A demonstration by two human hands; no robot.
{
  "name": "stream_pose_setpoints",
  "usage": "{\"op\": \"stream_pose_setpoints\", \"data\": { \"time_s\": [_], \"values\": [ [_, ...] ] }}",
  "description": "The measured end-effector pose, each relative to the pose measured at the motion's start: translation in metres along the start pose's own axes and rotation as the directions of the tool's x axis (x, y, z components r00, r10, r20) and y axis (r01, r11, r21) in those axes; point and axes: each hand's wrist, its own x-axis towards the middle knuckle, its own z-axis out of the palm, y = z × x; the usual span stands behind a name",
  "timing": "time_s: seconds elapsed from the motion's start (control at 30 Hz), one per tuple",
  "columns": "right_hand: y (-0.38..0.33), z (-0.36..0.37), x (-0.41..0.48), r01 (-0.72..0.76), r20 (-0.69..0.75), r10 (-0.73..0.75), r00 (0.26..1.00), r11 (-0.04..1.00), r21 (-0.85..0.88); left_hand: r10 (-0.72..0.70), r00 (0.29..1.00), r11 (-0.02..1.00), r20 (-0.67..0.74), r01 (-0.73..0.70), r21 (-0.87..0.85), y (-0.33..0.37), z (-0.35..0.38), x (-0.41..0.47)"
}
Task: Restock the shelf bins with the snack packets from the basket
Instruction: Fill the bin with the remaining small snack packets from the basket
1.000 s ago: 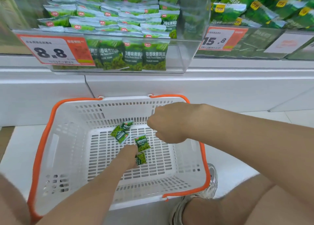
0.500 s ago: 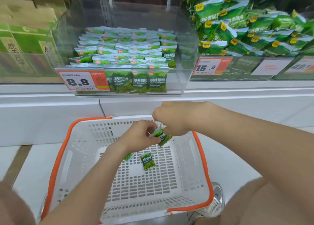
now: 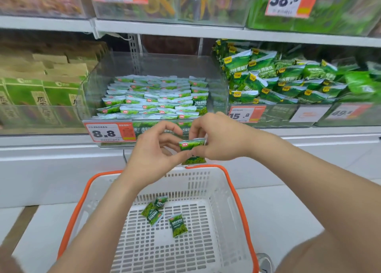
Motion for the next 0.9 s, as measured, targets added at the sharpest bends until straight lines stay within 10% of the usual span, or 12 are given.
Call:
{"op": "stream_pose_setpoints", "data": {
  "time_s": [0.17,0.33,0.57,0.9],
  "values": [
    [-0.001,-0.024,0.005,0.012,-0.169,-0.014,0.986,1.000,-0.011,0.299,0.917,0.939,-0.264,-0.232,0.256,0.011,0.000,0.007],
    [0.012,-0.039,0.024,-0.060,-0.616,0.034,0.787,0.998,-0.022,0.500,0.846,0.690,-0.186,-0.259,0.676,0.000,-0.008,0.022],
    [0.014,-0.036,0.071,-0.185,-0.304,-0.014,0.953,0.768,-0.614,0.430,0.894,0.543,-0.126,-0.144,0.828,-0.019,-0.008,0.025],
    [0.025,-0.016,0.122,-0.180,-0.065,0.175,0.982,0.793,-0.583,0.481,0.861,0.561,-0.165,-0.158,0.813,-0.023,-0.005,0.025]
  ]
}}
